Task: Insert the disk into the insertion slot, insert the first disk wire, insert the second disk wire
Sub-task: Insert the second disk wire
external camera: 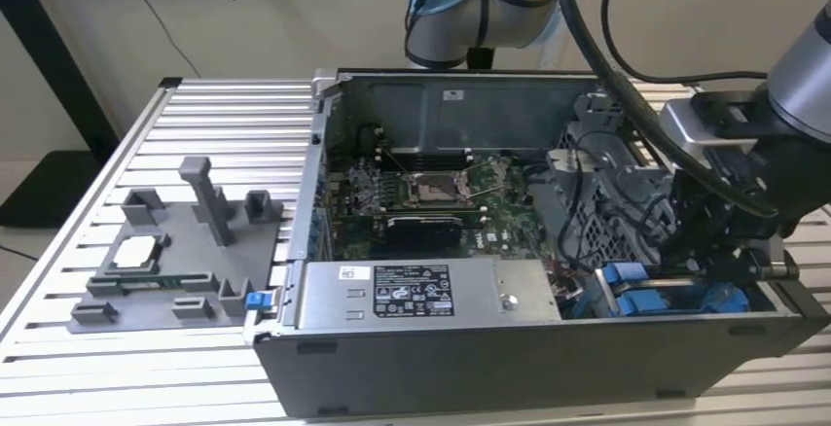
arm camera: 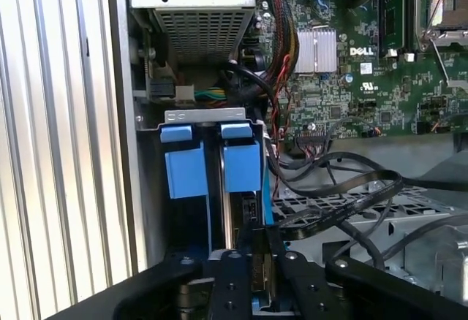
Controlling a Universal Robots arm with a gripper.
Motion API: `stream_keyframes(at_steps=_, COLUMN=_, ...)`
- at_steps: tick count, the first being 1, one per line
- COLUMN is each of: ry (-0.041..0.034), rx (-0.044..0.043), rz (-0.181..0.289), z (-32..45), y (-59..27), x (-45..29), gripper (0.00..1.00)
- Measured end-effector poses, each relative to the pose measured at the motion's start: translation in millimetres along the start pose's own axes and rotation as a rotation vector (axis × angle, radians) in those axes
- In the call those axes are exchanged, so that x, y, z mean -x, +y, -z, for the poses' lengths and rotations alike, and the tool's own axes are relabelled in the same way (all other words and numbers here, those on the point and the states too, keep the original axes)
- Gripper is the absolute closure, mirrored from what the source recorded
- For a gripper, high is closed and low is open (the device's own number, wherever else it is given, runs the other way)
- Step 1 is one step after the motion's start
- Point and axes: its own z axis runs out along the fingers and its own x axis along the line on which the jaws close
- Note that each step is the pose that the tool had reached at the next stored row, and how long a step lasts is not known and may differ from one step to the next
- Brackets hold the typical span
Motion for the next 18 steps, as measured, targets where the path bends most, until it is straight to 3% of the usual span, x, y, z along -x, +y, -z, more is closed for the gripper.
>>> stream_keyframes(at_steps=4, ry=-0.0101, rx=0.001, rz=0.0, z=6.8, y=0.0, x=0.9, gripper=0.0)
stream_keyframes(at_steps=9, ry=-0.0098, rx=0.0044, rz=-0.001, z=22.6, y=-0.3, x=2.2, gripper=0.0)
stream_keyframes(at_steps=15, ry=-0.0146, rx=0.0065, rz=-0.001, z=26.6, y=-0.1, x=2.4, gripper=0.0)
stream_keyframes(at_steps=18, ry=-0.0253, rx=0.0073, rz=-0.001, z=26.5, y=1.8, x=2.2, gripper=0.0)
